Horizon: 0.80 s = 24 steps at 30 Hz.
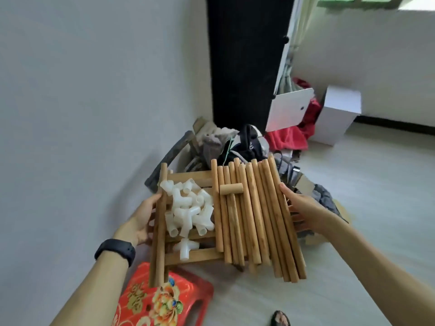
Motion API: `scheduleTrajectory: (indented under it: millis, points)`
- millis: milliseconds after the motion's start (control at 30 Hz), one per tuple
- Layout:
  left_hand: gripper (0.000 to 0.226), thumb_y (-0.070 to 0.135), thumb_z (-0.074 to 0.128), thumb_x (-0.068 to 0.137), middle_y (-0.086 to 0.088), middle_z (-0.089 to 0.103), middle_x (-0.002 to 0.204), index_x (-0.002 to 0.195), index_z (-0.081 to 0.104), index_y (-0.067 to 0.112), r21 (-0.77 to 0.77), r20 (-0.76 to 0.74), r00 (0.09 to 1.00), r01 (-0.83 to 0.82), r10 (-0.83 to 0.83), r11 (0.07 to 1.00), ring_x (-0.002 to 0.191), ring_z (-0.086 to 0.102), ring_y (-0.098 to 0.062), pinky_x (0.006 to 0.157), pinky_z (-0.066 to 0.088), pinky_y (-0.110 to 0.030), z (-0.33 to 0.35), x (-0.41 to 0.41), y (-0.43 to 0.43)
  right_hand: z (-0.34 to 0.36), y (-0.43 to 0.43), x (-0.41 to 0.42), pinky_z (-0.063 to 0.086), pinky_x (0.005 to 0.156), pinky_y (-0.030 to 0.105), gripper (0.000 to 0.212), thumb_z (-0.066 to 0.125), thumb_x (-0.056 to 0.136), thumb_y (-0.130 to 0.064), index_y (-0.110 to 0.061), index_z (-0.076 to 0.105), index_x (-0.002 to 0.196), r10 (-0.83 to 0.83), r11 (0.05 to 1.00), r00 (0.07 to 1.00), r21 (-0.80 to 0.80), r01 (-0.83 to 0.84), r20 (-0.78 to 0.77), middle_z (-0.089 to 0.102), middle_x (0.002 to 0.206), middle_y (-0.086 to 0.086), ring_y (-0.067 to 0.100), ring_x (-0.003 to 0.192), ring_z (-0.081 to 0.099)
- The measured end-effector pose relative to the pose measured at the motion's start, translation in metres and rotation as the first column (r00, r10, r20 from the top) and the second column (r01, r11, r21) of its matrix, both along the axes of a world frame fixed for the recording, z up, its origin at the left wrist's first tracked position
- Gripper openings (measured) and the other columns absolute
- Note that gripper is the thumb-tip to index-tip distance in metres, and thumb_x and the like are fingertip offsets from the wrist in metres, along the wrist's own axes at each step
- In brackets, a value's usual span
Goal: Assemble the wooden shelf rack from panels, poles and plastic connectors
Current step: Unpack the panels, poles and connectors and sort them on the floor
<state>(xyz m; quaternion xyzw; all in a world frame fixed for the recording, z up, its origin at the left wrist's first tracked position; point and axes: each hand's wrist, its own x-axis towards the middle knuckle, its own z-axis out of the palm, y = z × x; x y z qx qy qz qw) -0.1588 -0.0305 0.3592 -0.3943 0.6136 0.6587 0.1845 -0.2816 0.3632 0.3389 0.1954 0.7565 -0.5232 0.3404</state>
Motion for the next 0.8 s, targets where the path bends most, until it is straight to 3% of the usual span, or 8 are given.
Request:
scheduleTrajectory:
  millis: [67, 100, 167, 233, 467, 600, 700, 800]
  points:
    - [0.059, 0.072, 0.054, 0.087, -0.008, 0.078, 0.081, 0.081, 0.083, 0.021, -0.007, -0.056, 0.993, 0.108, -0.108, 0.994, 0.071, 0.075, -0.027, 0.056, 0.059, -0.036, 0.02, -0.05, 0.043, 0.013, 0.048, -0.005, 0.059, 0.061, 0.038, 0.088, 0.061, 0.057, -0.095, -0.021, 0.068, 0.103, -0.114, 0.993, 0.993, -0.017, 0.113, -0.039, 0.075, 0.074, 0.003, 0.021, 0.061, 0.072]
    - [0.059, 0.068, 0.051, 0.093, -0.012, 0.078, 0.091, 0.093, 0.083, 0.018, 0.0, -0.101, 0.982, 0.16, -0.159, 0.987, 0.08, 0.076, -0.029, 0.064, 0.061, -0.04, 0.026, -0.075, 0.066, 0.018, 0.074, -0.009, 0.057, 0.057, 0.036, 0.082, 0.062, 0.062, -0.092, -0.02, 0.068, 0.102, -0.169, 0.986, 0.984, -0.02, 0.168, -0.059, 0.071, 0.067, 0.003, 0.019, 0.053, 0.066]
    - [0.061, 0.062, 0.046, 0.098, -0.02, 0.072, 0.115, 0.12, 0.074, 0.013, 0.01, -0.158, 0.957, 0.249, -0.245, 0.968, 0.108, 0.069, -0.038, 0.095, 0.054, -0.055, 0.037, -0.122, 0.115, 0.026, 0.128, -0.016, 0.054, 0.055, 0.034, 0.077, 0.062, 0.073, -0.085, -0.015, 0.07, 0.106, -0.266, 0.964, 0.96, -0.013, 0.265, -0.084, 0.066, 0.072, 0.008, 0.021, 0.051, 0.06]
    - [0.065, 0.065, 0.047, 0.097, -0.022, 0.07, 0.121, 0.125, 0.07, 0.012, 0.003, -0.164, 0.933, 0.326, -0.321, 0.945, 0.115, 0.065, -0.04, 0.107, 0.046, -0.058, 0.046, -0.167, 0.171, 0.034, 0.187, -0.026, 0.056, 0.056, 0.036, 0.077, 0.059, 0.077, -0.083, -0.014, 0.07, 0.11, -0.317, 0.948, 0.943, -0.009, 0.318, -0.099, 0.065, 0.085, 0.012, 0.024, 0.057, 0.062]
    - [0.083, 0.087, 0.064, 0.064, -0.016, 0.077, 0.096, 0.103, 0.079, 0.015, -0.088, -0.099, 0.871, 0.474, -0.481, 0.876, 0.093, 0.073, -0.036, 0.074, 0.061, -0.049, 0.075, -0.285, 0.388, 0.078, 0.384, -0.082, 0.06, 0.056, 0.039, 0.072, 0.054, 0.077, -0.084, -0.019, 0.07, 0.104, -0.44, 0.888, 0.871, 0.038, 0.458, -0.219, 0.076, 0.092, 0.014, 0.029, 0.066, 0.076]
    - [0.098, 0.086, 0.08, 0.016, -0.014, 0.078, 0.087, 0.083, 0.083, 0.015, -0.049, -0.111, 0.82, 0.56, -0.562, 0.827, 0.077, 0.076, -0.031, 0.067, 0.061, -0.046, 0.095, -0.338, 0.487, 0.105, 0.477, -0.112, 0.061, 0.055, 0.04, 0.077, 0.051, 0.068, -0.086, -0.02, 0.067, 0.104, -0.463, 0.869, 0.852, 0.062, 0.49, -0.245, 0.076, 0.096, 0.015, 0.029, 0.069, 0.077]
    - [0.108, 0.087, 0.08, 0.016, -0.014, 0.075, 0.087, 0.095, 0.075, 0.013, -0.059, -0.155, 0.785, 0.599, -0.6, 0.798, 0.083, 0.07, -0.031, 0.077, 0.058, -0.044, 0.102, -0.382, 0.55, 0.115, 0.538, -0.133, 0.061, 0.057, 0.041, 0.072, 0.048, 0.081, -0.082, -0.018, 0.066, 0.109, -0.482, 0.855, 0.834, 0.063, 0.514, -0.269, 0.075, 0.099, 0.015, 0.029, 0.071, 0.077]
    - [0.083, 0.085, 0.075, 0.049, -0.009, 0.072, 0.075, 0.095, 0.07, 0.016, -0.116, -0.242, 0.729, 0.633, -0.64, 0.765, 0.061, 0.069, -0.024, 0.056, 0.056, -0.032, 0.107, -0.425, 0.614, 0.115, 0.595, -0.152, 0.062, 0.059, 0.042, 0.072, 0.047, 0.085, -0.081, -0.017, 0.065, 0.113, -0.529, 0.826, 0.802, 0.048, 0.562, -0.276, 0.074, 0.101, 0.016, 0.032, 0.08, 0.077]
